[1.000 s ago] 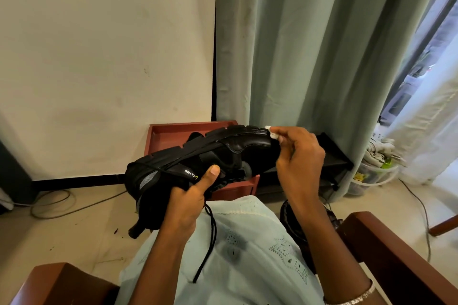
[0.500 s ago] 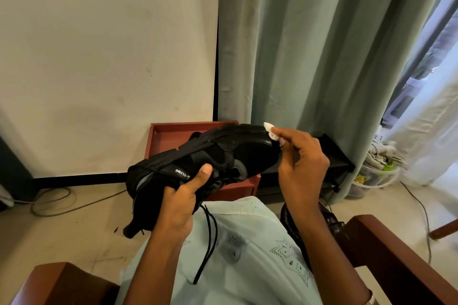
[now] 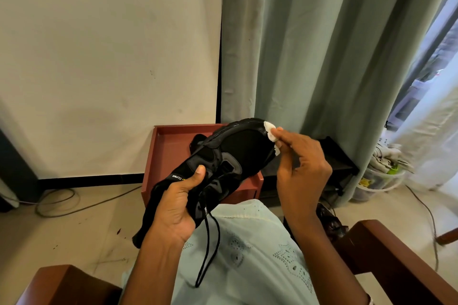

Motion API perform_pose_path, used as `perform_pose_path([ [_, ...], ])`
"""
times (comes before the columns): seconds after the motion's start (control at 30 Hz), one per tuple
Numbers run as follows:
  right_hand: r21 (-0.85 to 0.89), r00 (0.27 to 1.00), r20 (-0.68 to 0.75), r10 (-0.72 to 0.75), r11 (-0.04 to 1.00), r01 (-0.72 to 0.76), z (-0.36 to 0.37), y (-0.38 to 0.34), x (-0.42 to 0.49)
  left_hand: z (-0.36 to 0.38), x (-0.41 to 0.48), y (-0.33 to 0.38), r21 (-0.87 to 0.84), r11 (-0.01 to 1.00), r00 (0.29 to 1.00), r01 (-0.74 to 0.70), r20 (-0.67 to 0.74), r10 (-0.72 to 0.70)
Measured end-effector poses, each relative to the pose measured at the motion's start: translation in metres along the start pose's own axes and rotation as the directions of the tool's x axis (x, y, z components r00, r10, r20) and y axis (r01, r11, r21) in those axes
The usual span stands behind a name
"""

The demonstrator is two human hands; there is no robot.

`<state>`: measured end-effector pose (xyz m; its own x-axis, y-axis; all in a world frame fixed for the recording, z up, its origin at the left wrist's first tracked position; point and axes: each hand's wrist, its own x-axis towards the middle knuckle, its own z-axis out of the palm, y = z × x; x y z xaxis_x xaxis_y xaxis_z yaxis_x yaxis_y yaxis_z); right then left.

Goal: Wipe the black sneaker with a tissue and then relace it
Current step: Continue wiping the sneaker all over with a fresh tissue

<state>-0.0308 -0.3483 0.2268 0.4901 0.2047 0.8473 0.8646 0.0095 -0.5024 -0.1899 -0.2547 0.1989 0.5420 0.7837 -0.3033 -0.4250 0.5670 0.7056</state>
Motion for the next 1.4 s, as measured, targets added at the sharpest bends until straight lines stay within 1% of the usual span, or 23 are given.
perform_pose_path([
  [0.07, -0.033, 0.999, 0.043, -0.031, 0.999, 0.033, 0.000, -0.001, 0.014, 0.001, -0.001, 0.000, 0.028, 0.999, 1.000, 0.022, 0.005, -0.023],
  [0.1, -0.050, 0.995, 0.093, -0.046, 0.997, 0.051, 0.000, -0.002, 0.021, 0.002, -0.002, 0.000, 0.047, 0.998, 1.000, 0.029, 0.004, -0.029],
  [0.17, -0.103, 0.970, 0.235, -0.063, 0.991, 0.089, 0.000, -0.002, 0.032, 0.002, -0.003, -0.001, 0.080, 0.996, 0.999, 0.035, -0.005, -0.035],
  [0.23, -0.141, 0.931, 0.361, -0.046, 0.985, 0.103, -0.002, 0.001, 0.040, 0.001, -0.003, -0.001, 0.090, 0.995, 0.999, 0.035, -0.019, -0.034],
  [0.3, -0.095, 0.919, 0.391, -0.054, 0.990, 0.099, -0.005, 0.005, 0.042, -0.001, -0.003, 0.002, 0.079, 0.996, 0.999, 0.039, -0.026, -0.037],
  [0.33, -0.061, 0.926, 0.371, -0.066, 0.994, 0.096, -0.007, 0.006, 0.040, -0.002, -0.003, 0.003, 0.067, 0.997, 0.999, 0.042, -0.024, -0.040],
  [0.4, -0.007, 0.954, 0.288, -0.086, 0.996, 0.092, -0.010, 0.007, 0.029, -0.001, -0.003, 0.004, 0.041, 0.997, 0.998, 0.057, -0.015, -0.057],
  [0.5, 0.000, 0.981, 0.174, -0.086, 0.996, 0.087, -0.010, 0.010, 0.005, -0.001, -0.004, 0.006, -0.004, 0.995, 0.995, 0.099, -0.001, -0.099],
  [0.57, 0.002, 0.987, 0.142, -0.081, 0.997, 0.082, -0.009, 0.012, -0.005, 0.000, -0.006, 0.008, -0.027, 0.992, 0.992, 0.125, 0.002, -0.125],
  [0.67, 0.014, 0.988, 0.134, -0.080, 0.997, 0.079, -0.008, 0.012, 0.002, 0.004, -0.009, 0.009, -0.044, 0.984, 0.984, 0.175, 0.019, -0.175],
  [0.83, 0.096, 0.993, 0.116, -0.020, 0.995, 0.008, -0.005, 0.008, 0.031, 0.010, -0.012, 0.009, -0.069, 0.969, 0.970, 0.238, 0.054, -0.235],
  [0.97, 0.136, 0.996, 0.091, -0.019, 0.991, 0.006, -0.008, 0.007, 0.020, 0.009, -0.012, 0.010, -0.090, 0.961, 0.965, 0.261, 0.063, -0.256],
  [1.03, 0.113, 0.997, 0.072, -0.028, 0.993, 0.020, -0.011, 0.008, 0.007, 0.010, -0.011, 0.009, -0.098, 0.956, 0.961, 0.277, 0.054, -0.273],
  [1.2, 0.016, 0.994, 0.081, -0.067, 0.998, 0.066, -0.012, 0.015, -0.019, 0.012, -0.011, 0.009, -0.109, 0.945, 0.951, 0.308, 0.026, -0.307],
  [1.3, 0.007, 0.993, 0.074, -0.092, 0.996, 0.092, -0.011, 0.014, -0.008, 0.013, -0.010, 0.008, -0.109, 0.937, 0.943, 0.331, 0.030, -0.330],
  [1.4, 0.027, 0.995, 0.048, -0.089, 0.996, 0.088, -0.009, 0.010, 0.011, 0.015, -0.011, 0.007, -0.115, 0.933, 0.940, 0.342, 0.047, -0.339],
])
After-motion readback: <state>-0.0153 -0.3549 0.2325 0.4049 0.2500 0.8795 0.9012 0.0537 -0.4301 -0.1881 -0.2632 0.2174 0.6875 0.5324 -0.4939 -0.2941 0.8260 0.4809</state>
